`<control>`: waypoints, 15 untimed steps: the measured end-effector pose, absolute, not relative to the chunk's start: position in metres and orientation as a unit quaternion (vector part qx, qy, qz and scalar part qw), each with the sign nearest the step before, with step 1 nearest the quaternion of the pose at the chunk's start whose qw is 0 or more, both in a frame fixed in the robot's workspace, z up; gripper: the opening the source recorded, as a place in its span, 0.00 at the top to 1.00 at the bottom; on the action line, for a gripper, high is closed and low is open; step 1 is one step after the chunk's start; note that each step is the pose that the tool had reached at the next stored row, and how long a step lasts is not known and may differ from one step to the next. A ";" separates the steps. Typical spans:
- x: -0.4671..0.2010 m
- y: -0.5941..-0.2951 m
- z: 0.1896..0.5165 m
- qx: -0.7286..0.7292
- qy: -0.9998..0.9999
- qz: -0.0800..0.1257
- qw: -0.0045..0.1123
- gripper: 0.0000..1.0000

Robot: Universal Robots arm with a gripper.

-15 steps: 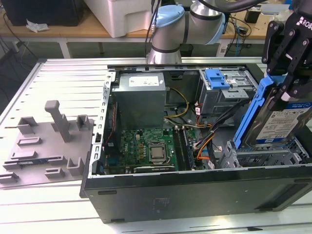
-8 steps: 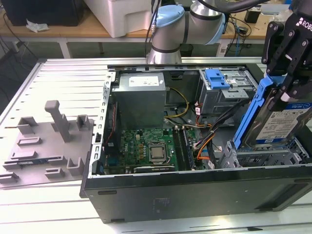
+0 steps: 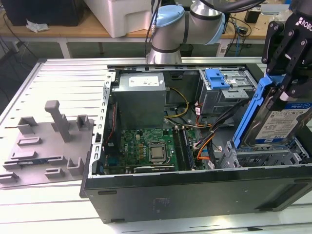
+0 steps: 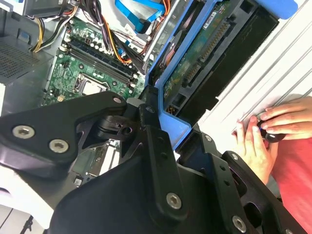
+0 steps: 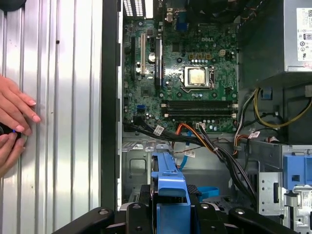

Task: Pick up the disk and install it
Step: 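Insert the disk into the insertion slot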

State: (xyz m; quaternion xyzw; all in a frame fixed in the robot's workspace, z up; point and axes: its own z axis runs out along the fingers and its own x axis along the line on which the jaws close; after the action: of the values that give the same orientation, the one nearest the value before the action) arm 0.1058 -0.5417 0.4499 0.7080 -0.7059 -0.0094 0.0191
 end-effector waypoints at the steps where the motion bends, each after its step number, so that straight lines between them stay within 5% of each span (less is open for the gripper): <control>1: 0.106 -0.542 0.450 0.707 -0.706 -0.009 0.019 0.63; 15: 0.106 -0.542 0.448 0.708 -0.706 -0.014 0.015 0.63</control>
State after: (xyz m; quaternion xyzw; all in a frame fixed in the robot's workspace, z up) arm 0.1057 -0.5417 0.4480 0.7077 -0.7063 -0.0136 0.0149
